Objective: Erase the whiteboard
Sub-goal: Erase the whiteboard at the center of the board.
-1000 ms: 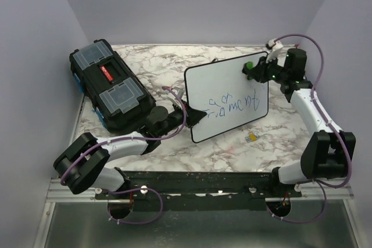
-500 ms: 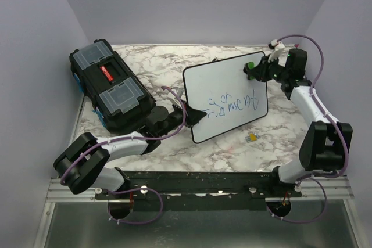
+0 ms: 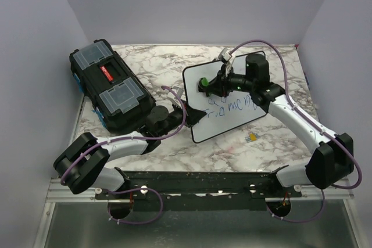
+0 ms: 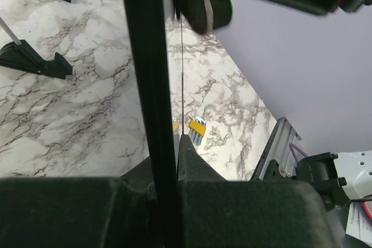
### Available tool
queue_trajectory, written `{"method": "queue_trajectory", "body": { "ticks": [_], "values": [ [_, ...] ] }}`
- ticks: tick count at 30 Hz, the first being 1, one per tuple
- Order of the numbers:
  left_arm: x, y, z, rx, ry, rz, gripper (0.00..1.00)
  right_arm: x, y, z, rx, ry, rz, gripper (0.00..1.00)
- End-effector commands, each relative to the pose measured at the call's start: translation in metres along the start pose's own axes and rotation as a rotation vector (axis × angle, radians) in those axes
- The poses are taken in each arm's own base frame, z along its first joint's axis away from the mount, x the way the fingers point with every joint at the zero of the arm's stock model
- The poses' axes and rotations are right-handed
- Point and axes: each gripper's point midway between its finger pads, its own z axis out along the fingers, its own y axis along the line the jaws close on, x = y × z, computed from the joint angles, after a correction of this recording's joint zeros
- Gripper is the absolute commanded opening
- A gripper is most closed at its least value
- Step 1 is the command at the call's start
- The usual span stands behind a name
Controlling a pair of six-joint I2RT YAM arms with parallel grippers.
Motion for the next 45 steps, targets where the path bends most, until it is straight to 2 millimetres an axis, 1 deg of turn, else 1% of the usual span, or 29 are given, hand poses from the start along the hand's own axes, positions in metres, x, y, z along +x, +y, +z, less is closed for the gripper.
{"method": "queue_trajectory", "body": {
  "ticks": [1, 3, 4, 5, 6, 8, 10, 11, 12, 14, 16, 17, 18, 20, 22, 23, 25, 27, 29, 30, 32, 34, 35, 37, 39, 40, 41, 43, 45],
  "values": [
    [-0.028, -0.046, -0.001, 0.166, -0.068, 0.114, 0.0, 0.005, -0.092, -0.041, 0.356, -0.014, 0.092, 0.01],
    [-0.027, -0.046, -0.001, 0.17, -0.064, 0.113, 0.0, 0.004, -0.134, -0.07, 0.477, -0.055, 0.133, 0.01],
    [-0.026, -0.047, 0.0, 0.174, -0.062, 0.111, 0.0, 0.005, -0.151, -0.084, 0.531, -0.073, 0.17, 0.01],
    [-0.027, -0.048, 0.0, 0.177, -0.063, 0.111, 0.0, 0.009, -0.172, -0.099, 0.593, -0.082, 0.185, 0.01],
    [-0.027, -0.047, 0.0, 0.177, -0.063, 0.11, 0.0, 0.012, -0.187, -0.111, 0.64, -0.086, 0.195, 0.01],
    [-0.027, -0.048, 0.0, 0.179, -0.066, 0.111, 0.0, 0.026, -0.217, -0.135, 0.717, -0.077, 0.223, 0.01],
    [-0.028, -0.048, -0.002, 0.177, -0.07, 0.114, 0.0, 0.041, -0.233, -0.144, 0.754, -0.057, 0.25, 0.01],
    [-0.029, -0.048, -0.002, 0.176, -0.073, 0.115, 0.0, 0.048, -0.236, -0.145, 0.761, -0.042, 0.25, 0.01],
    [-0.028, -0.047, -0.003, 0.174, -0.071, 0.116, 0.0, 0.054, -0.238, -0.145, 0.76, -0.023, 0.236, 0.01],
    [-0.028, -0.047, -0.003, 0.174, -0.073, 0.116, 0.0, 0.052, -0.235, -0.139, 0.724, -0.041, 0.221, 0.01],
    [-0.028, -0.047, -0.003, 0.174, -0.073, 0.116, 0.0, 0.047, -0.219, -0.128, 0.627, -0.055, 0.232, 0.01],
    [-0.029, -0.048, -0.003, 0.176, -0.073, 0.116, 0.0, 0.041, -0.209, -0.12, 0.573, -0.061, 0.229, 0.01],
    [-0.029, -0.048, -0.002, 0.177, -0.073, 0.116, 0.0, 0.038, -0.193, -0.109, 0.514, -0.049, 0.226, 0.01],
    [-0.029, -0.049, -0.002, 0.179, -0.071, 0.117, 0.0, 0.026, -0.157, -0.082, 0.409, -0.029, 0.17, 0.01],
    [-0.028, -0.049, -0.001, 0.18, -0.068, 0.114, 0.0, 0.014, -0.113, -0.054, 0.288, -0.017, 0.114, 0.01],
    [-0.028, -0.049, -0.001, 0.181, -0.068, 0.113, 0.0, 0.008, -0.087, -0.039, 0.215, -0.008, 0.084, 0.01],
    [-0.028, -0.049, -0.001, 0.178, -0.065, 0.114, 0.0, 0.003, -0.039, -0.014, 0.096, 0.029, 0.026, 0.01],
    [-0.027, -0.048, -0.002, 0.172, -0.065, 0.116, 0.0, 0.001, -0.001, 0.005, 0.015, 0.062, -0.03, 0.01],
    [-0.028, -0.048, -0.002, 0.171, -0.066, 0.119, 0.0, 0.0, 0.022, 0.018, -0.021, 0.086, -0.061, 0.01],
    [-0.028, -0.048, -0.002, 0.171, -0.066, 0.119, 0.0, -0.001, 0.024, 0.022, -0.018, 0.09, -0.061, 0.01],
    [-0.029, -0.048, -0.002, 0.167, -0.067, 0.121, 0.0, -0.007, 0.012, 0.024, 0.048, 0.081, -0.058, 0.01],
    [-0.029, -0.048, -0.003, 0.165, -0.065, 0.125, 0.0, -0.015, -0.016, 0.019, 0.206, 0.069, -0.064, 0.01],
    [-0.03, -0.048, -0.003, 0.165, -0.068, 0.127, 0.0, -0.019, -0.034, 0.012, 0.297, 0.06, -0.061, 0.01],
    [-0.03, -0.048, -0.004, 0.164, -0.07, 0.13, 0.0, -0.029, -0.071, -0.01, 0.418, 0.012, 0.0, 0.01],
    [-0.03, -0.048, -0.004, 0.165, -0.07, 0.132, 0.0, -0.031, -0.109, -0.039, 0.504, -0.029, 0.066, 0.01],
    [-0.03, -0.048, -0.004, 0.166, -0.07, 0.132, 0.0, -0.028, -0.13, -0.056, 0.553, -0.037, 0.087, 0.01],
    [-0.03, -0.048, -0.004, 0.168, -0.069, 0.131, 0.0, -0.02, -0.148, -0.07, 0.598, -0.032, 0.106, 0.01],
    [-0.03, -0.049, -0.004, 0.172, -0.071, 0.13, 0.0, 0.001, -0.18, -0.094, 0.665, -0.022, 0.157, 0.01],
    [-0.029, -0.048, -0.004, 0.173, -0.071, 0.129, 0.0, 0.025, -0.207, -0.115, 0.696, -0.007, 0.233, 0.01]
  ]
}}
